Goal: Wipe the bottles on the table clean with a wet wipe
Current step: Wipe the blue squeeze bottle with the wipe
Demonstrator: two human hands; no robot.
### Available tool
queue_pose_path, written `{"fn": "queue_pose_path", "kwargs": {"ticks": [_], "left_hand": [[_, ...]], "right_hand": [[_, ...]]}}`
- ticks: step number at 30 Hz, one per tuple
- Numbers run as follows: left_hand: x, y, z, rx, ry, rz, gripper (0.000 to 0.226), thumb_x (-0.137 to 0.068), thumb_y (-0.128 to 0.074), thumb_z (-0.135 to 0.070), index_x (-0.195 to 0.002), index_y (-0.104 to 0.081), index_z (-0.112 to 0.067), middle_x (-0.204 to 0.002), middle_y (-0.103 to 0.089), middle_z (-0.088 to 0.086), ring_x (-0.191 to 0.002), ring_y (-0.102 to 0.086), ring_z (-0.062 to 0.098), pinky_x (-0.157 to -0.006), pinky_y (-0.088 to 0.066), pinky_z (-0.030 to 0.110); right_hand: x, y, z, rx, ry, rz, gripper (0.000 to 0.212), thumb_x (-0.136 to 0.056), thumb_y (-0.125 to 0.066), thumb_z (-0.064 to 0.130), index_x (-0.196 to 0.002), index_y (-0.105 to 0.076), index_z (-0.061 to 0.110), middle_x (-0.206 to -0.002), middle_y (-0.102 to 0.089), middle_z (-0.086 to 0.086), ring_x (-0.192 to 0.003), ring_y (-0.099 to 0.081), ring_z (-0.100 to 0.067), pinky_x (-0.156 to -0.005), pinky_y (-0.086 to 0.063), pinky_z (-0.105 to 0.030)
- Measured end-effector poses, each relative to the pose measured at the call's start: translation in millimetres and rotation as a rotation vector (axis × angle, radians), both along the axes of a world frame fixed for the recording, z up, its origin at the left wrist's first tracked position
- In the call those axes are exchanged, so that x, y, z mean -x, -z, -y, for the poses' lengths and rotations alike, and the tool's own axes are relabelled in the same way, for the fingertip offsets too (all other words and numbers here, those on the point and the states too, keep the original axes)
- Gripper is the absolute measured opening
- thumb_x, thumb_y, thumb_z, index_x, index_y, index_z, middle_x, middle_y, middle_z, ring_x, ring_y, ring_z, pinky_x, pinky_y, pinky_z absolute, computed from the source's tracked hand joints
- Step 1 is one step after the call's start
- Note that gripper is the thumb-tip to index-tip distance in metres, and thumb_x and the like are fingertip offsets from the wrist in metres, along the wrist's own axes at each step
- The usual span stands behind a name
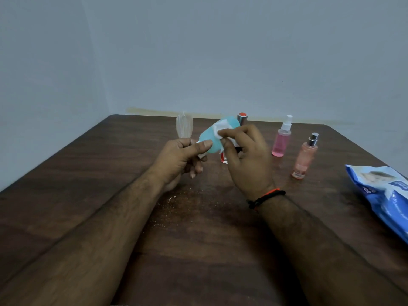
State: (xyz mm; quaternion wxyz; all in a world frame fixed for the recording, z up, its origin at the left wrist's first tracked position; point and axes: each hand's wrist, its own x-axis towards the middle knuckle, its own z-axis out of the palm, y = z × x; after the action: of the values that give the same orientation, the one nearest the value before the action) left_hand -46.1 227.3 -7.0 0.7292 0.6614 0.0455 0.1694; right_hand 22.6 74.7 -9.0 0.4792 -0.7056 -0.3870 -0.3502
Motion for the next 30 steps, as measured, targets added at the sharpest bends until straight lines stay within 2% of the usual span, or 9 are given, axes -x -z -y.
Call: {"fn": "queue_pose_path", "kwargs": {"ticks": [7,12,16,20,22,24,26,28,30], "left_hand": [[0,1,-2,0.103,0.127,-0.018,0.035,-0.084,-0.066,-0.036,-0.09,-0.064,-0.002,-0.072,-0.064,0.01,-0.043,-0.056,0.013,-0.035,-0.036,0.018],[2,-1,-8,0.161,0.237,-0.08,0.048,-0.087,-0.058,-0.041,-0.105,-0.061,0.004,-0.068,-0.061,0.008,-0.04,-0.053,0.01,-0.033,-0.036,0.016],[4,0,-13,0.183,0.384,-0.117,0.048,-0.089,-0.055,-0.044,-0.1,-0.062,0.002,-0.068,-0.06,0.006,-0.04,-0.052,0.008,-0.032,-0.037,0.017],[6,1,-18,0.198,0.511,-0.152,0.055,-0.078,-0.07,-0.049,-0.097,-0.066,0.002,-0.068,-0.06,0.007,-0.04,-0.052,0.01,-0.032,-0.039,0.018],[6,1,-17,0.2,0.545,-0.157,0.058,-0.075,-0.076,-0.048,-0.098,-0.066,0.003,-0.069,-0.06,0.008,-0.04,-0.053,0.011,-0.032,-0.04,0.019],[6,0,-14,0.175,0.497,-0.132,0.054,-0.081,-0.069,-0.044,-0.102,-0.061,0.005,-0.069,-0.059,0.01,-0.04,-0.053,0.012,-0.034,-0.04,0.019],[4,-1,-12,0.122,0.386,-0.081,0.048,-0.087,-0.06,-0.039,-0.106,-0.057,0.006,-0.07,-0.059,0.01,-0.041,-0.051,0.013,-0.035,-0.04,0.02],[2,0,-13,0.04,0.267,-0.018,0.044,-0.088,-0.06,-0.036,-0.102,-0.059,0.006,-0.071,-0.059,0.012,-0.043,-0.051,0.015,-0.038,-0.041,0.022],[2,1,-14,-0.071,0.168,0.028,0.044,-0.086,-0.067,-0.038,-0.09,-0.063,0.005,-0.071,-0.058,0.017,-0.045,-0.051,0.016,-0.041,-0.044,0.024]], "right_hand": [[1,2,-2,0.081,-0.077,0.033,0.015,-0.089,-0.069,0.006,-0.103,-0.073,0.01,-0.092,-0.06,-0.005,-0.082,-0.054,-0.006,-0.069,-0.045,-0.008],[0,-2,1,-0.106,-0.001,-0.07,0.017,-0.088,-0.068,0.004,-0.104,-0.073,0.01,-0.097,-0.062,-0.004,-0.083,-0.055,0.002,-0.065,-0.043,-0.006],[2,-4,4,-0.16,-0.001,-0.118,0.018,-0.09,-0.066,0.002,-0.106,-0.071,0.009,-0.1,-0.062,-0.004,-0.089,-0.052,0.012,-0.069,-0.041,-0.002],[3,-7,3,-0.279,-0.022,-0.156,0.015,-0.092,-0.065,0.004,-0.104,-0.069,0.01,-0.101,-0.062,-0.001,-0.097,-0.057,0.003,-0.074,-0.045,-0.008],[-1,-6,3,-0.333,-0.064,-0.202,0.012,-0.093,-0.065,0.01,-0.104,-0.068,0.012,-0.102,-0.064,-0.003,-0.1,-0.062,-0.01,-0.078,-0.054,-0.023],[-4,-3,2,-0.352,-0.128,-0.252,0.011,-0.094,-0.065,0.015,-0.105,-0.066,0.017,-0.104,-0.065,-0.005,-0.099,-0.064,-0.019,-0.079,-0.058,-0.041],[-7,-2,2,-0.346,-0.156,-0.269,0.012,-0.094,-0.063,0.017,-0.105,-0.064,0.019,-0.105,-0.065,-0.004,-0.099,-0.064,-0.023,-0.077,-0.057,-0.051],[-7,-3,3,-0.339,-0.146,-0.262,0.014,-0.094,-0.063,0.013,-0.106,-0.065,0.019,-0.105,-0.064,-0.004,-0.101,-0.064,-0.021,-0.077,-0.057,-0.051],[-6,-4,4,-0.323,-0.124,-0.243,0.016,-0.093,-0.062,0.007,-0.105,-0.068,0.015,-0.105,-0.061,-0.004,-0.101,-0.062,-0.014,-0.075,-0.058,-0.039]]}}
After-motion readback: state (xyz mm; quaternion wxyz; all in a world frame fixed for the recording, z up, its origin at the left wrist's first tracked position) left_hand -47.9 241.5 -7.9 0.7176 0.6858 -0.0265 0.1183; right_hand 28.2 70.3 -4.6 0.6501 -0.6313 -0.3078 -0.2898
